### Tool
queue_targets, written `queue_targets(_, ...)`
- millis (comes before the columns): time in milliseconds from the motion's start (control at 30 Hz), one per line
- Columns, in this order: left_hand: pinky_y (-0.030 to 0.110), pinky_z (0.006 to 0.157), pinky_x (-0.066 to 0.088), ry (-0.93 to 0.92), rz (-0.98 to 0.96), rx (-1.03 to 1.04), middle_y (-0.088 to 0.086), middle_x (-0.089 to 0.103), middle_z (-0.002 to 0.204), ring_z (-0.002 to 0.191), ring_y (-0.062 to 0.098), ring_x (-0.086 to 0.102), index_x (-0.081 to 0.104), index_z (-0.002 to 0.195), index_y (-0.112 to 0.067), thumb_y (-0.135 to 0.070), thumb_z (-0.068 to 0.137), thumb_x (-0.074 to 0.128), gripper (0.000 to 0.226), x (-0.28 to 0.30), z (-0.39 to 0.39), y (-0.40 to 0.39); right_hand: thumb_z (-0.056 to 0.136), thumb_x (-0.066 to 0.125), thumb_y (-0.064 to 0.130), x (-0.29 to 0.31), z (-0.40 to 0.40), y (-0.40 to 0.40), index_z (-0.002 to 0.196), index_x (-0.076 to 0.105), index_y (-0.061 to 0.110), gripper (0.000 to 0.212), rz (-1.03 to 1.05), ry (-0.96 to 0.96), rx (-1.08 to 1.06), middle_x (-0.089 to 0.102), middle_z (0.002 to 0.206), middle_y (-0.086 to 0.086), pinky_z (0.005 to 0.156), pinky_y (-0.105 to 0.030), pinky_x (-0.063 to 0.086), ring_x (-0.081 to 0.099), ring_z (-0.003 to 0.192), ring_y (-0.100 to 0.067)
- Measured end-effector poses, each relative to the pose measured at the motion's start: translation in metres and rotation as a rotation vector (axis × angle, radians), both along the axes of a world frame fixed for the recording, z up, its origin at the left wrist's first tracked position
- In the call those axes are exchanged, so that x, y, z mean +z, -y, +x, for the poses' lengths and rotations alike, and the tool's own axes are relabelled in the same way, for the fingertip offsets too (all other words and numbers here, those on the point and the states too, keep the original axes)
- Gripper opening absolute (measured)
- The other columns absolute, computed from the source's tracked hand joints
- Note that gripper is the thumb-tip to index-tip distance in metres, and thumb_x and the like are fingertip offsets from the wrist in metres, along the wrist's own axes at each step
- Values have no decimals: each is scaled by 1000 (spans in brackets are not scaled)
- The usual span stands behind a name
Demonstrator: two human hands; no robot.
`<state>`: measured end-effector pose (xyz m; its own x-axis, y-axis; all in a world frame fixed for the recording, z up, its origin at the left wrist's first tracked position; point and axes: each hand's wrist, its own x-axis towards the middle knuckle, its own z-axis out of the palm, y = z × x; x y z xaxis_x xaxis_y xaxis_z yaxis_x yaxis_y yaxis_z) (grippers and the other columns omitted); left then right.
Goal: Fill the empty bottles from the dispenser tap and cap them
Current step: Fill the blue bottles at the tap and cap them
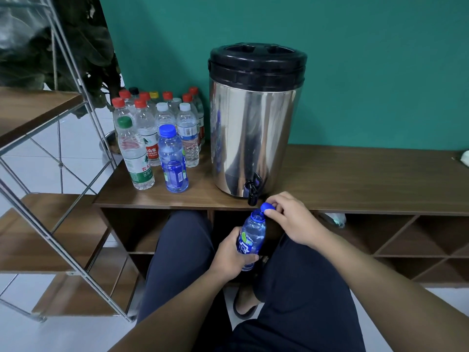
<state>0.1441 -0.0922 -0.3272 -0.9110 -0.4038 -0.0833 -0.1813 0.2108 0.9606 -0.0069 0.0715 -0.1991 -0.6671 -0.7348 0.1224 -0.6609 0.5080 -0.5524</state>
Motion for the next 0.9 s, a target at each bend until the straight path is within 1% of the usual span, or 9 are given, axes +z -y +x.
queue_targets(200,35,103,61,-25,8,-46,-13,80,115,107,9,77,66,131,-32,-10,73,100,70,14,8,-3,108,70,31,20,23,0,124,73,26,17,61,-38,134,55,111,15,90,-24,44,58,91,-6)
queue_targets(333,40,105,62,-51,24,-69,-6,80,118,110,16,78,66,133,-28,-9,72,100,73,25,15,-2,112,64,19,48,28,-6,143,68,26,32,202,-96,276,57,136,13,98,-23,40,53,99,12)
queue_targets(367,42,105,62,-59,32,-74,-3,80,118,110,20,78,66,133,-26,-8,71,100,73,27,17,-1,112,64,16,55,28,-8,147,67,24,36,231,-129,315,58,142,11,102,-23,40,54,106,11)
queue_targets(433,46,105,62,-76,45,-91,2,80,119,112,26,78,67,133,-23,-6,70,100,74,34,20,0,112,64,13,68,29,-8,151,65,22,40,274,-214,388,59,148,7,114,-25,40,55,128,-3)
queue_targets(500,51,107,61,-95,43,-108,3,80,121,114,28,78,67,133,-22,-8,69,101,74,39,24,1,113,62,15,78,31,-8,153,64,22,40,306,-267,426,59,150,6,118,-25,39,53,136,-11)
queue_targets(700,52,109,60,-128,46,-119,2,80,123,116,27,77,68,134,-25,-11,71,100,72,57,41,7,115,58,25,102,45,-4,152,63,25,37,327,-301,440,61,146,9,114,-35,48,61,131,-14)
queue_targets(767,53,108,60,-130,29,-117,1,80,122,115,25,77,69,133,-26,-11,71,100,71,63,47,11,116,57,32,108,52,1,148,63,26,33,382,-324,447,61,137,8,109,-38,50,62,122,-16)
queue_targets(833,51,107,60,-136,8,-109,-1,80,121,114,23,78,68,133,-27,-10,71,99,71,69,52,14,114,56,43,115,59,7,132,66,26,26,442,-349,411,58,118,7,99,-42,53,62,105,-18)
queue_targets(900,48,106,61,-147,-10,-96,-3,80,120,113,20,78,68,133,-29,-8,72,98,70,75,57,16,111,55,57,123,66,13,111,63,25,33,474,-401,343,53,102,8,89,-42,52,58,92,-19)
